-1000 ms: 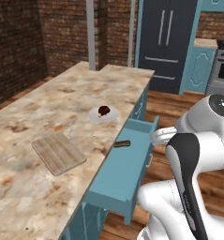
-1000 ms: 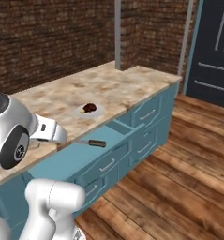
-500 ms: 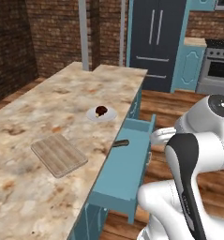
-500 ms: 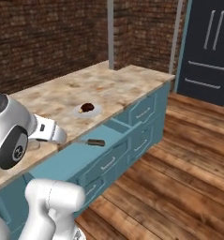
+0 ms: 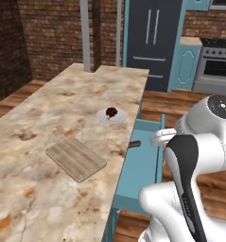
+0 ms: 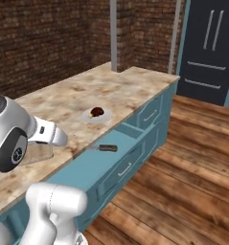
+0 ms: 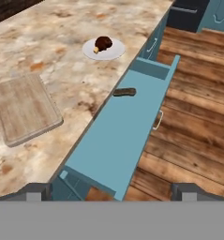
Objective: Pick up the knife from the drawer and place it on the cutting board. Then place the meat from the plate to the cutting board.
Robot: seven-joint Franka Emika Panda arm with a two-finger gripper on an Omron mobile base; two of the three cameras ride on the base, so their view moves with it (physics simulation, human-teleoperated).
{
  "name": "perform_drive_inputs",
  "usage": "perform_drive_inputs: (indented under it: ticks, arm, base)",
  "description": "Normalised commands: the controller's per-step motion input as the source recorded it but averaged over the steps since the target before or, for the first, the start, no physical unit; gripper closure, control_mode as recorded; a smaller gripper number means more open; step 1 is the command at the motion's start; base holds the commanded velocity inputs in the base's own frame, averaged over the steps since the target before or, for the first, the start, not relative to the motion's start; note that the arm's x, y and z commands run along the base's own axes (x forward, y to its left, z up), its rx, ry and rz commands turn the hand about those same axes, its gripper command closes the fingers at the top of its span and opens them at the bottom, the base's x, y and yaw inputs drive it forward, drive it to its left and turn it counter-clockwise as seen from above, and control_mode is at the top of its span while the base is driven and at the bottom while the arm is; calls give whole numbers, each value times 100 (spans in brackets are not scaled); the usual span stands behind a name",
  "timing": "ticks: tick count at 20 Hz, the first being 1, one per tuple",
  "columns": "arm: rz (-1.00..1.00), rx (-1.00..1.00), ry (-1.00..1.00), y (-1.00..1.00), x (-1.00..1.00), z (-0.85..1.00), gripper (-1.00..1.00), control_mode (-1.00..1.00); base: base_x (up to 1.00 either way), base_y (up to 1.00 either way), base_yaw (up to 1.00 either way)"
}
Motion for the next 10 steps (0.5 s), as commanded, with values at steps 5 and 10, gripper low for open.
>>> perform_drive_inputs:
  ticks: [5, 10]
  arm:
    - [0, 0, 0, 0, 0, 0, -100, 100]
    - [0, 0, 0, 0, 0, 0, -100, 100]
  base:
    - [9, 7, -20]
    - [31, 0, -19]
